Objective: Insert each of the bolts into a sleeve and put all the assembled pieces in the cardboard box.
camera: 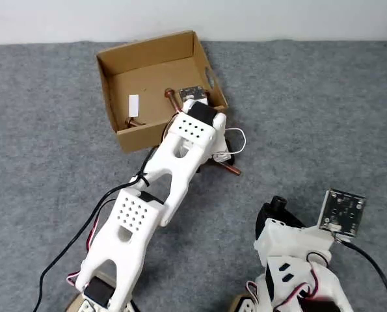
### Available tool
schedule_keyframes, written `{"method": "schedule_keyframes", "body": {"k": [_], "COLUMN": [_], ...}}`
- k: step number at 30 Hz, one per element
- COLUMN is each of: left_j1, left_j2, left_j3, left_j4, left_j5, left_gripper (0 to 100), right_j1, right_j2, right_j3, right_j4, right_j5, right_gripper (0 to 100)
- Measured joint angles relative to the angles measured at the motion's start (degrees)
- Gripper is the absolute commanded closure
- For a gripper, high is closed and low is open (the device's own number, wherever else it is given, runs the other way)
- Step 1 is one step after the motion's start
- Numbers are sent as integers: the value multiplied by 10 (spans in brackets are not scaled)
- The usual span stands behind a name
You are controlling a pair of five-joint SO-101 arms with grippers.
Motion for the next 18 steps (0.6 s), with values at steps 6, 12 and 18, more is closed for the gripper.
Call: {"method": "schedule_keyframes", "body": {"k": [6,12,18], "left_j1": [-1,-1,-9], "left_j2": [1,47,66], "left_j3": [-8,-30,-47], "left_j4": [-26,-44,-45], "left_j5": [6,26,46], "left_gripper": [695,735,918], "right_j1": [0,0,0], "right_j2": [0,0,0], "right_j3": [0,0,6], "right_j4": [0,0,0], "right_j5": [0,0,0], "right_gripper": [991,991,991]}}
